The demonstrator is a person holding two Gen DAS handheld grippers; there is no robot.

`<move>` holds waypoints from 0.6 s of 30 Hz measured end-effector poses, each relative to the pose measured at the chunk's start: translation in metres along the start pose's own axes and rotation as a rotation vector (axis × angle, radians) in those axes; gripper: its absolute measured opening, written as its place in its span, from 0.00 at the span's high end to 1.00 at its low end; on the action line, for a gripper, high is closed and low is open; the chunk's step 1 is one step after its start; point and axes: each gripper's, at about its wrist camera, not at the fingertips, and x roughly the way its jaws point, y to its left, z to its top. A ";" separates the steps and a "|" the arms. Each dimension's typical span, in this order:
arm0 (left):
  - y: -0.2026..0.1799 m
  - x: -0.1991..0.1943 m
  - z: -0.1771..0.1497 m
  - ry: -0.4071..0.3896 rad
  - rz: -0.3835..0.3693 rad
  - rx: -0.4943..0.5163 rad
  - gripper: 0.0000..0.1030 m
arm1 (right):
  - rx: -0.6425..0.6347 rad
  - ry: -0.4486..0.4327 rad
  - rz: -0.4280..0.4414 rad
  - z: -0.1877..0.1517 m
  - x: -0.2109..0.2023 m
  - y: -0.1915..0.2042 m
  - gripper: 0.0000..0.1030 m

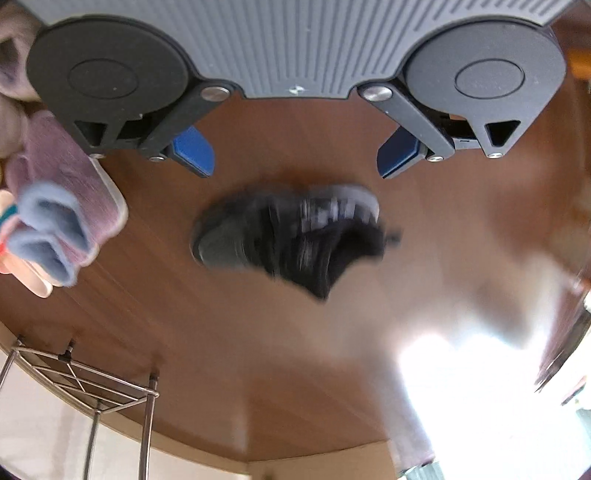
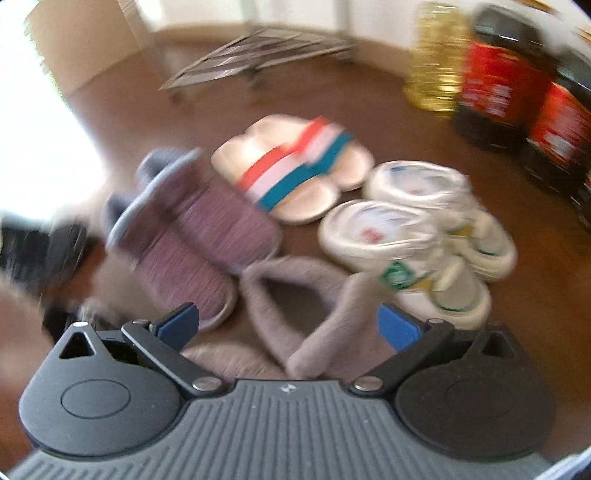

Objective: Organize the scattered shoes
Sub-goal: 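Grasp the black low-top sneaker by its collar with the left gripper, then carry the black sneaker beside the high-top and open the left gripper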

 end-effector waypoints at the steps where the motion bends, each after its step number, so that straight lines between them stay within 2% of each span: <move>1: 0.003 0.016 0.007 0.007 -0.009 -0.002 0.06 | 0.028 -0.001 -0.016 -0.004 -0.003 -0.004 0.01; 9: 0.026 0.143 0.059 0.062 -0.083 -0.022 0.07 | 0.185 -0.002 -0.133 -0.034 -0.034 -0.027 0.01; 10: 0.027 0.156 0.058 0.087 -0.116 -0.042 0.13 | 0.195 -0.003 -0.153 -0.035 -0.037 -0.030 0.01; 11: 0.028 0.162 0.057 0.103 -0.146 -0.058 0.26 | 0.201 0.000 -0.164 -0.037 -0.037 -0.031 0.01; 12: 0.030 0.175 0.053 0.138 -0.232 -0.100 0.54 | 0.206 0.004 -0.175 -0.039 -0.036 -0.032 0.01; 13: 0.035 0.179 0.051 0.141 -0.290 -0.157 0.65 | 0.210 0.008 -0.187 -0.040 -0.035 -0.033 0.01; 14: 0.038 0.179 0.050 0.137 -0.316 -0.181 0.75 | 0.212 0.014 -0.184 -0.041 -0.035 -0.032 0.01; 15: 0.041 0.174 0.047 0.118 -0.346 -0.193 0.82 | 0.218 0.035 -0.157 -0.044 -0.035 -0.028 0.01; 18: 0.044 0.149 0.035 0.080 -0.349 -0.143 0.85 | 0.220 0.055 -0.072 -0.044 -0.032 -0.022 0.01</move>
